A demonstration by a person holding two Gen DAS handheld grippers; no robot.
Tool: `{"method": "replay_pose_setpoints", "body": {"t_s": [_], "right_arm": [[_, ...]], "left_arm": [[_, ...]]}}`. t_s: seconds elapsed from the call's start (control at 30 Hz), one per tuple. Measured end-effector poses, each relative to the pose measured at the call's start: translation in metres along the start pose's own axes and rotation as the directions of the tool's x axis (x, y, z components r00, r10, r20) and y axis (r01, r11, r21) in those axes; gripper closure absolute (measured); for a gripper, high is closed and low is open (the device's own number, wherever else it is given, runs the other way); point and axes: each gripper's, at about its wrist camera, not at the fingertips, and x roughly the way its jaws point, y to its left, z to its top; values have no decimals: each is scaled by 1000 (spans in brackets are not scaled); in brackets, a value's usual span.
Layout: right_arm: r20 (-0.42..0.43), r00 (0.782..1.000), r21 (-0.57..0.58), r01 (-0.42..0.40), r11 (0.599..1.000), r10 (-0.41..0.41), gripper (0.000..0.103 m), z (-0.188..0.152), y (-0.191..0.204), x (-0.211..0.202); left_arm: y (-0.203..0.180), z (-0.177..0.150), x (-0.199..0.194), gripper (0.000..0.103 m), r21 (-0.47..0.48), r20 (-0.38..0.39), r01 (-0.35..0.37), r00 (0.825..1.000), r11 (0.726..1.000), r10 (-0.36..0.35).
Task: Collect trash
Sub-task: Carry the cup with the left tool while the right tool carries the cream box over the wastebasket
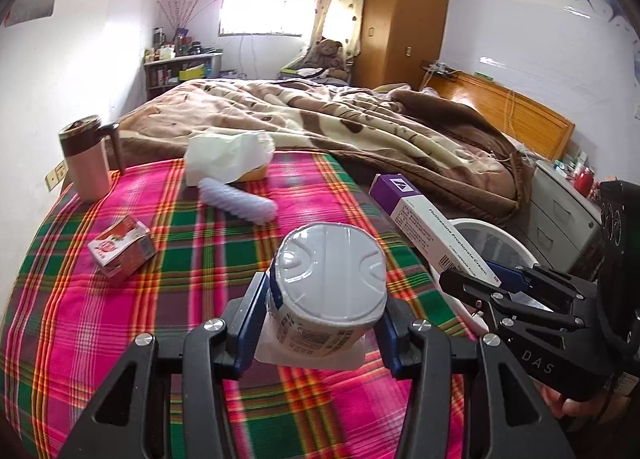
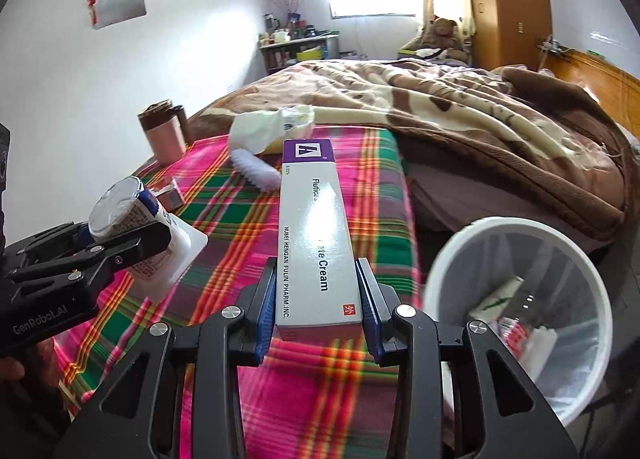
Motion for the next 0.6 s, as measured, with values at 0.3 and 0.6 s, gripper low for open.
{"method": "replay_pose_setpoints", "body": {"t_s": [0.3, 0.6], "right_arm": [[18, 996, 63, 85, 994, -86, 65, -10, -38, -24], [24, 979, 147, 196, 970, -202, 65, -21, -77, -45]], "left_arm": [[-47, 8, 12, 52, 63, 1, 73, 997, 995, -74], [-94, 16, 30, 52, 114, -23, 154, 988, 981, -153]]}}
